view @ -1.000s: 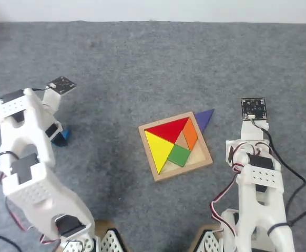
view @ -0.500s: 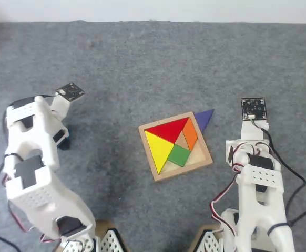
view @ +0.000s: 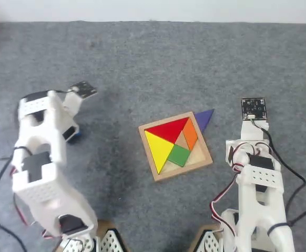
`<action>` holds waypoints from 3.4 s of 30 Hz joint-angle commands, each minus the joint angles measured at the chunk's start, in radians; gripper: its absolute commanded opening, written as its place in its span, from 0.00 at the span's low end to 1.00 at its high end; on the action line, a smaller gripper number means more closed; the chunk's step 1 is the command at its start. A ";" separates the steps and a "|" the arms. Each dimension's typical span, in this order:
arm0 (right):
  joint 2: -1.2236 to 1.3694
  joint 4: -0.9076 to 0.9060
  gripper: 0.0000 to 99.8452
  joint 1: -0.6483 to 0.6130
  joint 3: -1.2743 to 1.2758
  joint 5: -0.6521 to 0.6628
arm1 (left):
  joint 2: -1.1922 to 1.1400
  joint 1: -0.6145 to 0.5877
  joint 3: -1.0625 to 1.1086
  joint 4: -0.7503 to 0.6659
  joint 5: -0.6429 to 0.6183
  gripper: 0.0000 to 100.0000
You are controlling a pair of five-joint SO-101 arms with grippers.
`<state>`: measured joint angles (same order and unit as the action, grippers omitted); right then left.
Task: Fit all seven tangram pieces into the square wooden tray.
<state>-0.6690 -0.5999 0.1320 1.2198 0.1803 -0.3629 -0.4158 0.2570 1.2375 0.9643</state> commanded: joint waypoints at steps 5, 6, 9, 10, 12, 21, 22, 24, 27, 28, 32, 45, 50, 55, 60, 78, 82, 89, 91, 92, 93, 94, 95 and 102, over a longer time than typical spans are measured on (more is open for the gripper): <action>-0.033 0.012 0.31 -0.010 -0.009 -0.002 | 0.017 0.206 -0.044 0.046 -0.100 0.07; -0.033 0.012 0.31 -0.010 -0.009 -0.002 | 0.017 0.233 -0.044 0.058 -0.104 0.07; -0.033 0.012 0.31 -0.010 -0.009 -0.002 | 0.017 0.285 -0.042 0.068 -0.143 0.07; -0.033 0.012 0.31 -0.010 -0.008 -0.002 | 0.017 0.287 -0.042 0.068 -0.153 0.07; -0.033 0.012 0.31 -0.010 -0.008 -0.002 | 0.020 0.270 -0.053 0.068 -0.178 0.07; -0.033 0.012 0.31 -0.010 -0.011 -0.002 | 0.152 0.238 -0.085 0.132 -0.591 0.19; -0.033 0.012 0.31 -0.010 -0.011 -0.002 | 0.157 0.238 -0.085 0.130 -0.644 0.20; -0.033 0.012 0.31 -0.010 -0.011 -0.002 | 0.150 0.235 -0.085 0.114 -0.738 0.20; -0.033 0.012 0.31 -0.008 -0.011 -0.002 | 0.110 0.235 -0.082 0.078 -0.850 0.21; -0.033 0.012 0.31 -0.008 -0.011 -0.002 | 0.091 0.235 -0.082 0.058 -0.875 0.22; -0.033 0.012 0.31 -0.008 -0.009 -0.002 | 0.008 0.253 -0.085 -0.017 -0.905 0.23; -0.033 0.012 0.31 -0.008 -0.009 0.000 | -0.058 0.308 -0.125 -0.038 -0.904 0.20; -0.033 0.012 0.31 -0.008 -0.009 0.000 | -0.058 0.327 -0.122 -0.046 -0.896 0.13; -0.033 0.012 0.31 -0.008 -0.009 0.000 | -0.058 0.325 -0.122 -0.023 -0.872 0.09; -0.033 0.012 0.31 -0.008 -0.009 0.000 | -0.052 0.325 -0.124 -0.005 -0.868 0.09; -0.033 0.012 0.31 -0.005 -0.009 0.000 | -0.058 0.465 -0.119 0.018 -0.870 0.02; -0.033 0.012 0.31 -0.005 -0.009 0.000 | -0.058 0.486 -0.096 0.018 -0.870 0.02; -0.033 0.012 0.31 -0.005 -0.009 0.000 | -0.058 0.571 -0.073 0.020 -0.868 0.03; -0.033 0.012 0.31 -0.005 -0.008 0.000 | -0.058 0.574 -0.073 0.040 -0.868 0.05; -0.033 0.012 0.31 -0.005 -0.008 0.000 | -0.058 0.572 -0.074 0.044 -0.868 0.05; -0.033 0.012 0.31 -0.005 -0.008 0.000 | -0.058 0.571 -0.074 0.046 -0.868 0.05; -0.033 0.012 0.31 -0.005 -0.008 0.000 | -0.058 0.566 -0.074 0.046 -0.868 0.05; -0.033 0.012 0.31 -0.005 -0.008 0.000 | -0.058 0.555 -0.073 0.046 -0.868 0.05; -0.033 0.012 0.31 -0.007 -0.008 0.000 | -0.055 0.503 -0.074 0.044 -0.848 0.04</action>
<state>-0.6690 -0.5999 0.1320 1.2198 0.1803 -0.4258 0.1197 0.1818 1.2743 0.0867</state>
